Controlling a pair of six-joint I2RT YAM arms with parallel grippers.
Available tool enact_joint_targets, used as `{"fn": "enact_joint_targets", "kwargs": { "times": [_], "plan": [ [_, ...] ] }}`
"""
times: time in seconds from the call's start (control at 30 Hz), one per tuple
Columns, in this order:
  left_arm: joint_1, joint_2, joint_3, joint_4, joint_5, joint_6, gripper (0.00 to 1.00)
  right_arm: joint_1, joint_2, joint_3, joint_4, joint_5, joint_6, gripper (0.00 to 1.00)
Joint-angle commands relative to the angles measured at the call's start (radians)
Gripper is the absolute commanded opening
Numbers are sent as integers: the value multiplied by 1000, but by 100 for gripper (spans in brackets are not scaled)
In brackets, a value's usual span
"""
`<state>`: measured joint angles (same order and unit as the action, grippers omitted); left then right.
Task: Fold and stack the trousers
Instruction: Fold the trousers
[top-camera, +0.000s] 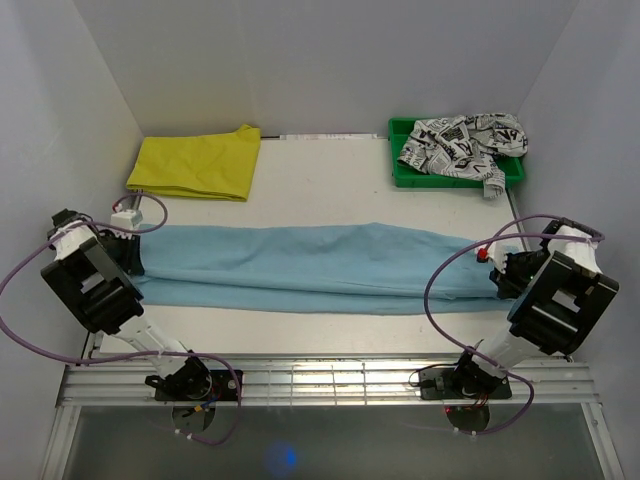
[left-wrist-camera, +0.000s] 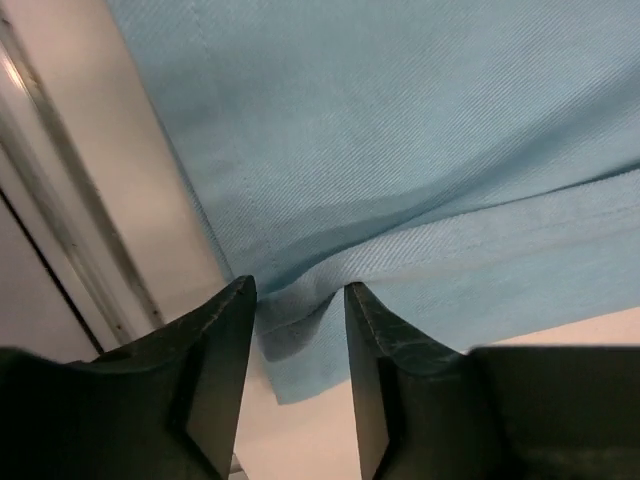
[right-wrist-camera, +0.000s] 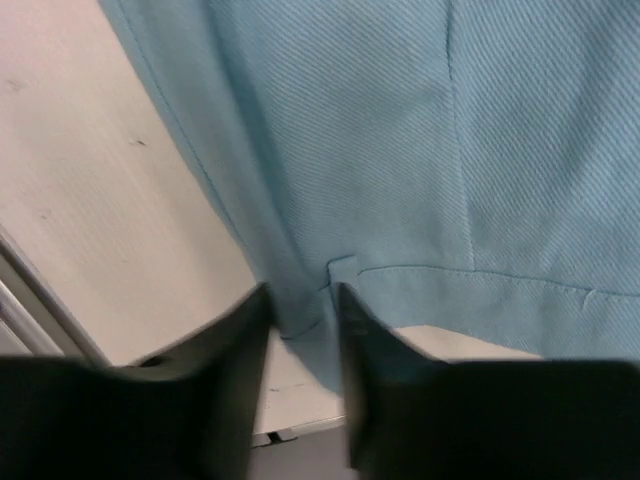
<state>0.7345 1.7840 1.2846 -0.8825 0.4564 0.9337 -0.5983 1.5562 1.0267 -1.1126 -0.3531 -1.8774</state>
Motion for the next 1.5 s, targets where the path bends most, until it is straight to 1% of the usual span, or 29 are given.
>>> {"fn": "enact_joint_targets", "kwargs": {
  "times": [0.0, 0.03, 0.07, 0.1, 0.13, 0.17, 0.2, 0.27, 0.33, 0.4, 0.43, 0.47, 0.5, 0.53, 0.57, 0.63, 0.7, 0.73, 0.77, 0.87, 0.9, 1.0, 1.07, 1.13, 1.2, 1.27, 1.33, 1.37, 1.47],
  "plan": [
    [16, -8, -44, 74, -99, 31, 56, -15, 11, 50, 146, 118, -14, 47],
    [17, -17, -33, 56, -87, 37, 62, -17, 21, 80, 126, 114, 15, 58],
    [20, -32, -21, 12, -23, 51, 63, -17, 25, 114, 102, 105, 29, 81],
    [25, -81, -7, -12, 17, 85, 86, -18, 34, 197, 42, 71, 38, 91],
    [25, -109, 22, -32, 54, 97, 88, -18, 39, 244, 1, 47, 47, 93],
    [25, -136, 39, -64, 127, 106, 91, -18, 45, 297, -44, -13, 52, 94],
    [25, -182, 59, -82, 164, 115, 94, -18, 59, 400, -129, -47, 60, 96],
    [10, -212, 117, -171, 235, 143, 96, -5, 74, 488, -197, -134, 105, 98],
    [-26, -248, 127, -205, 268, 166, 96, 50, 70, 523, -199, -173, 156, 96],
    [-104, -271, 90, -202, 236, 145, 94, 121, 59, 462, -196, -181, 208, 87],
    [-134, -285, 35, -185, 211, 104, 91, 206, 54, 429, -170, -179, 234, 82],
    [-183, -290, 6, -150, 191, 82, 88, 250, 47, 393, -132, -173, 276, 79],
    [-202, -294, -20, -144, 180, 70, 85, 296, 33, 356, -92, -172, 363, 76],
    [-213, -301, -43, -136, 173, 44, 82, 378, 27, 292, -23, -167, 395, 74],
    [-236, -302, -92, -103, 159, 22, 80, 414, 22, 265, 6, -156, 426, 70],
    [-250, -302, -139, -79, 131, -4, 75, 509, 25, 228, 43, -158, 497, 70],
    [-270, -291, -221, -35, 69, -39, 71, 560, 47, 197, 62, -153, 527, 64],
    [-273, -284, -244, -23, 4, -50, 69, 598, 57, 190, 63, -146, 550, 63],
    [-273, -267, -284, -19, -24, -55, 62, 626, 74, 176, 57, -127, 555, 58],
    [-271, -273, -346, -21, -125, -33, 47, 654, 87, 145, 47, -94, 538, 51],
    [-273, -293, -375, -26, -139, -13, 38, 655, 85, 113, 45, -78, 529, 50],
    [-273, -320, -375, -87, -130, 23, 27, 661, 77, 52, 68, -3, 498, 43],
    [-273, -331, -328, -145, -113, 19, 26, 661, 70, 55, 76, -1, 495, 42],
    [-271, -337, -257, -189, -59, 16, 26, 684, 73, 117, 59, -44, 514, 42],
    [-270, -340, -220, -213, -24, -2, 26, 718, 91, 166, 65, -102, 579, 43],
    [-270, -333, -171, -210, 30, -50, 31, 781, 123, 211, 91, -124, 641, 43],
    [-270, -316, -140, -205, 69, -93, 40, 831, 149, 237, 94, -133, 659, 43],
    [-270, -301, -116, -202, 83, -125, 53, 842, 166, 243, 88, -151, 661, 43],
    [-271, -298, -99, -196, 148, -153, 64, 882, 157, 253, 76, -204, 655, 43]
  ]
}}
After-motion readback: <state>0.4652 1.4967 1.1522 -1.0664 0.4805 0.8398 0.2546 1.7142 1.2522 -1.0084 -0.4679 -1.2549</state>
